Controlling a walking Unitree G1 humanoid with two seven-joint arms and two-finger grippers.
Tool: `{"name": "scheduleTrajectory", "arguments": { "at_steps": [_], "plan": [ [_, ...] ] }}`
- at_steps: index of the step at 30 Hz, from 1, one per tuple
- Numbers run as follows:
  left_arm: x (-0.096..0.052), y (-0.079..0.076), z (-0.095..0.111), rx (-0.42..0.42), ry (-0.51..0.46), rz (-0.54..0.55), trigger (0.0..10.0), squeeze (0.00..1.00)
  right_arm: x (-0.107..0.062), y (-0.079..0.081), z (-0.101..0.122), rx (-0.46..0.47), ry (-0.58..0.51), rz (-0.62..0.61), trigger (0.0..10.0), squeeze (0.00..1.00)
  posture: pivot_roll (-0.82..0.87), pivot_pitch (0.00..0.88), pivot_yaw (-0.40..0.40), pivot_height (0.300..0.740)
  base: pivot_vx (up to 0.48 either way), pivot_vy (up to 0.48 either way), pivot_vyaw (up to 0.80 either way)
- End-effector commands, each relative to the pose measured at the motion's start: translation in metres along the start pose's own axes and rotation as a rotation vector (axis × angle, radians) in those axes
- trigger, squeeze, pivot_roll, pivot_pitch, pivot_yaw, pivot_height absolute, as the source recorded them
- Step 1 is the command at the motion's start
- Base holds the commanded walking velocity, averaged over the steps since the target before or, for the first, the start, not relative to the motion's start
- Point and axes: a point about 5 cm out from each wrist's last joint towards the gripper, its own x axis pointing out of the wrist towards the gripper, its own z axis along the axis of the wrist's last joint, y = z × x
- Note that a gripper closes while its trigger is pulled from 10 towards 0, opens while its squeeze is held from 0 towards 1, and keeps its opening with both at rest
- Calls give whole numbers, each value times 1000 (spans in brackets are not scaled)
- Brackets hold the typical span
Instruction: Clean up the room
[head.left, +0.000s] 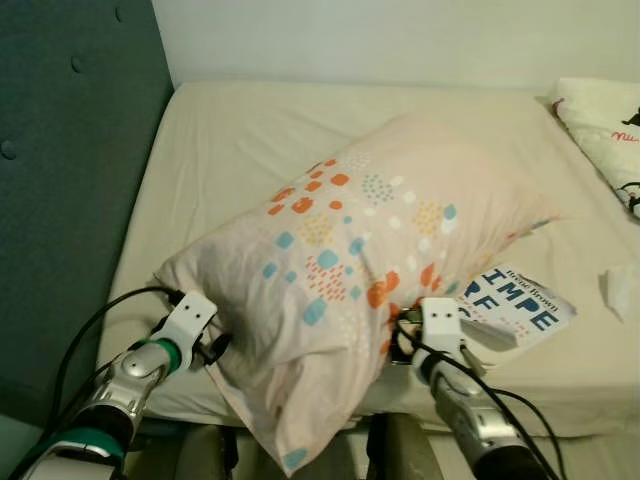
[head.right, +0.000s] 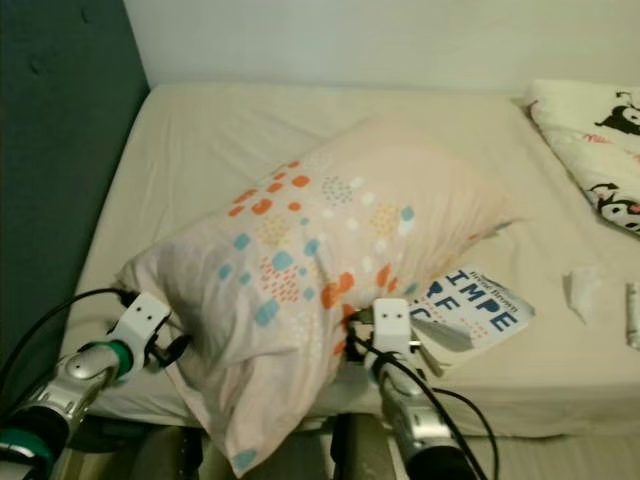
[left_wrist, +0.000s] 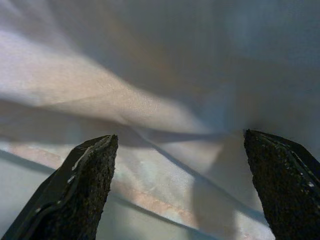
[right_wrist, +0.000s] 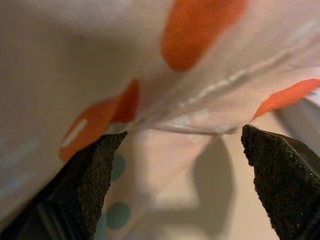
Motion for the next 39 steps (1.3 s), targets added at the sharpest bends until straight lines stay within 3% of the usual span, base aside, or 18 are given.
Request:
{"name": "scheduleTrajectory", "arguments": {
  "at_steps": [1,5,9,10,13,16,18,22,23,25,26,27,28,30,33,34,36,39],
  "plan": [
    [-3,4,-2,-105,-19,-24,10000,0,3,14,-4,-6,22,56,10000,0,147,102,10,575,0,0,0],
    [-5,2,4,-175,-67,-110,10000,0,7,23,3,37,19,65,10000,0,150,101,8,575,0,0,0],
    [-10,-13,22,-264,-175,-322,10000,0,15,44,17,101,4,121,10000,0,166,105,-3,575,0,0,0],
    [-14,-29,38,-291,-248,-445,10000,0,15,67,25,102,2,248,10000,0,170,103,-4,575,0,0,0],
    [-17,-43,51,-296,-292,-534,10000,0,14,82,29,101,-3,342,10000,0,170,103,-7,575,0,0,0],
    [-24,-74,77,-284,-360,-705,10000,0,15,81,36,151,-30,348,10000,0,170,103,-7,575,0,0,0],
    [-25,-78,81,-282,-370,-725,10000,0,16,75,37,166,-37,326,10000,0,170,103,-7,575,0,0,0],
    [-24,-85,93,-292,-404,-752,10000,0,22,46,45,210,-72,205,10000,0,170,103,-7,575,0,0,0],
    [-24,-88,101,-295,-422,-758,10000,0,24,22,52,268,-99,105,10000,0,170,103,-7,575,0,0,0],
    [-24,-88,101,-295,-422,-758,10000,0,24,22,52,268,-99,105,10000,0,170,103,-7,575,0,0,0],
    [-24,-90,107,-300,-440,-763,10000,0,25,-4,60,320,-129,-4,10000,0,170,103,-7,575,0,0,0],
    [-24,-90,107,-300,-440,-763,10000,0,25,-4,60,320,-129,-4,10000,0,170,103,-7,575,0,0,0],
    [-24,-93,113,-307,-457,-770,10000,0,23,-31,67,370,-165,-113,10000,0,170,103,-7,575,0,0,0],
    [-24,-93,113,-307,-457,-770,10000,0,23,-31,67,370,-165,-113,10000,0,170,103,-7,575,0,0,0],
    [-36,-99,124,-318,-472,-806,10000,0,4,-113,87,449,-282,-401,10000,0,164,100,1,575,0,0,0],
    [-36,-99,124,-318,-472,-806,10000,0,4,-113,87,449,-282,-401,10000,0,164,100,1,575,0,0,0],
    [-42,-93,125,-307,-467,-792,10000,0,-11,-147,102,462,-358,-502,10000,0,164,100,1,575,0,0,0],
    [-46,-82,125,-294,-465,-767,10000,0,-22,-168,114,466,-415,-569,10000,0,169,105,5,575,0,0,0]
  ]
}}
